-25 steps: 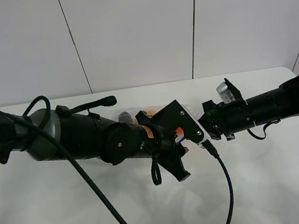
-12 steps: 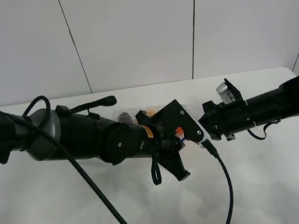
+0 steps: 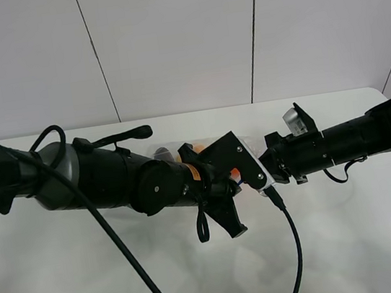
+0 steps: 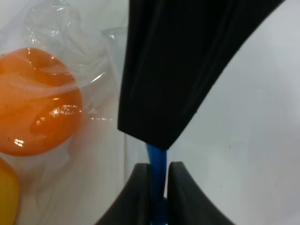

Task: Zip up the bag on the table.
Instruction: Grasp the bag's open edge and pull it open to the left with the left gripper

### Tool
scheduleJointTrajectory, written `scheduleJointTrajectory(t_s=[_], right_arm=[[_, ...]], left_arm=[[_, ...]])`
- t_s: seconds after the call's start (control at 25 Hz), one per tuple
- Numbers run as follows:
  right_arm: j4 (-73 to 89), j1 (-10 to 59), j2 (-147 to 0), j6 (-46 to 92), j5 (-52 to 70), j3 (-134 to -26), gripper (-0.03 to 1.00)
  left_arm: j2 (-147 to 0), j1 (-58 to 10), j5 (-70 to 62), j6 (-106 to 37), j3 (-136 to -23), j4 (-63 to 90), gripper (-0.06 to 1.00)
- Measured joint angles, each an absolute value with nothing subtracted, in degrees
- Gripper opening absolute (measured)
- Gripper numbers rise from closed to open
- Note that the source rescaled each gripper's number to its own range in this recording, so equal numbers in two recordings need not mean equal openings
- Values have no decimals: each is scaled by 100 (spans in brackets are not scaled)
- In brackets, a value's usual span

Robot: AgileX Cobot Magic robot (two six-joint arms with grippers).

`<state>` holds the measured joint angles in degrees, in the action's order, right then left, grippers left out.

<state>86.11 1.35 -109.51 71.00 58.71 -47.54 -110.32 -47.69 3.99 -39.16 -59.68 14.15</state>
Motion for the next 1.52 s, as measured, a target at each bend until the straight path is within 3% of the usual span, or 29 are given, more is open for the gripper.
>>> scheduleJointTrajectory(t_s=[1.04, 1.52], right_arm=[[8708, 135, -10951, 7099, 5831, -4754, 0], [8824, 153, -10951, 7099, 5719, -4777, 0]], left_arm=[[-11025, -4395, 143, -4240, -5973, 1415, 0], [-11025, -3823, 0, -4282, -5973, 1415, 0]])
